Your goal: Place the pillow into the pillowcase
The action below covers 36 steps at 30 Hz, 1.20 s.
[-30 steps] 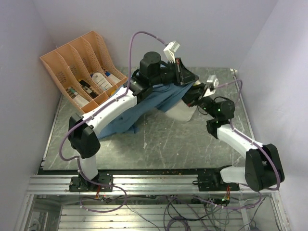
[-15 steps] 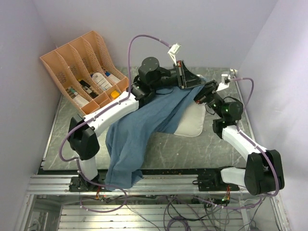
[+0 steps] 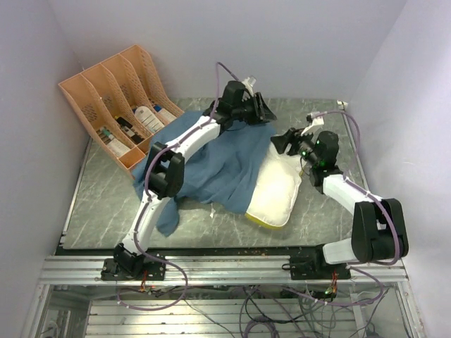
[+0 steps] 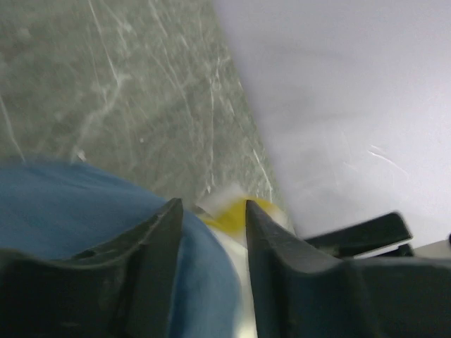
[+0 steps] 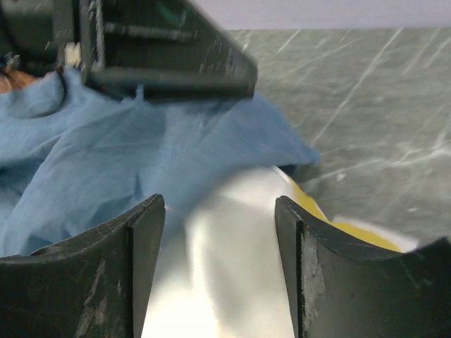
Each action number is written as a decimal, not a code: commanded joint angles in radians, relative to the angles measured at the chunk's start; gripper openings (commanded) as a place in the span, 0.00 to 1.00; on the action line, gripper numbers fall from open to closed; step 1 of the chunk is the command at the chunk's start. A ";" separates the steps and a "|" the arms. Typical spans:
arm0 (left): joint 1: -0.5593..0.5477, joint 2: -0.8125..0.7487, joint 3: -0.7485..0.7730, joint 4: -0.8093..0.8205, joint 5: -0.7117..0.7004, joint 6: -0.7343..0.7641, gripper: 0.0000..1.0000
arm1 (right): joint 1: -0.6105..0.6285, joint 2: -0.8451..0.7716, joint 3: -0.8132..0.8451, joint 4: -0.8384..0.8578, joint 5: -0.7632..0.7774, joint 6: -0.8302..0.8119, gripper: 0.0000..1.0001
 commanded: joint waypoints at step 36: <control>-0.614 -0.709 -1.189 0.035 -1.159 0.031 0.82 | -0.037 -0.264 -0.032 -1.244 -0.503 -1.615 0.99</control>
